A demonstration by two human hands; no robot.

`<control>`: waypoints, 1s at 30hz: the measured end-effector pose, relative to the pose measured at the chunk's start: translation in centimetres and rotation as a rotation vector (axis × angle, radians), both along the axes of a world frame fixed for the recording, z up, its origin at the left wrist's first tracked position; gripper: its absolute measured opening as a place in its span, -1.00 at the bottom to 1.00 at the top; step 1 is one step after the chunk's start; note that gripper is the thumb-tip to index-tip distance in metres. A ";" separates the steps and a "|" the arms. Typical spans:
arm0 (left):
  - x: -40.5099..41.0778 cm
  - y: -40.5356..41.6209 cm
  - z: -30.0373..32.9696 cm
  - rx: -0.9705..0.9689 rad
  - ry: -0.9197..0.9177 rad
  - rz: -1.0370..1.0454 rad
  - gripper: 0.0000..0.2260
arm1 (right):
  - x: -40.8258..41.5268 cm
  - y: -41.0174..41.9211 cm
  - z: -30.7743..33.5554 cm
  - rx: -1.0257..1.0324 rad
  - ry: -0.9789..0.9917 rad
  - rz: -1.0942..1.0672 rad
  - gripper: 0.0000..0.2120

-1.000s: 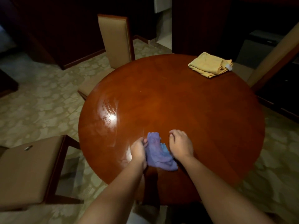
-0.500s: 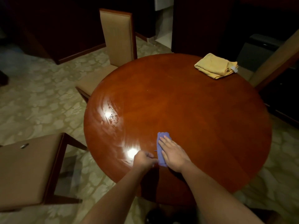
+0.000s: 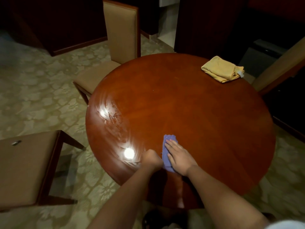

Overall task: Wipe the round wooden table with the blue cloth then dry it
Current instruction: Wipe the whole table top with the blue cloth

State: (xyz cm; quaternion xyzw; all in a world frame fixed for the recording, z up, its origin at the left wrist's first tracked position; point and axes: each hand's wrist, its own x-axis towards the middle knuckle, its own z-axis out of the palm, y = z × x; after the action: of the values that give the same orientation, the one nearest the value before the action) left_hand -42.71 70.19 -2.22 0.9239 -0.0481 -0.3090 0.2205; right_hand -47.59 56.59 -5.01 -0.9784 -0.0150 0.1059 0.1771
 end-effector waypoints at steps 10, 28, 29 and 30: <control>2.7 2.1 1.5 -0.043 0.093 0.091 -0.79 | 0.5 3.0 -0.1 0.059 0.023 -0.148 -0.51; 4.2 3.7 -0.2 0.024 -0.061 -0.076 -0.85 | 2.0 5.3 -2.1 -0.170 0.074 -0.136 -0.45; 4.0 3.3 -0.2 0.027 -0.071 -0.097 -0.85 | 1.5 5.1 -1.7 -0.194 0.064 -0.134 -0.45; 3.7 2.8 -0.2 0.026 -0.081 -0.114 -0.85 | 0.9 4.7 -1.5 -0.211 0.063 -0.139 -0.45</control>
State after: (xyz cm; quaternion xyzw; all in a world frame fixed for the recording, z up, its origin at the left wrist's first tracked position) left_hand -39.03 73.04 -2.44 0.9342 -0.1057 -0.2840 0.1882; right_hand -46.66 61.26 -6.55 -0.9865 0.0694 0.1249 0.0804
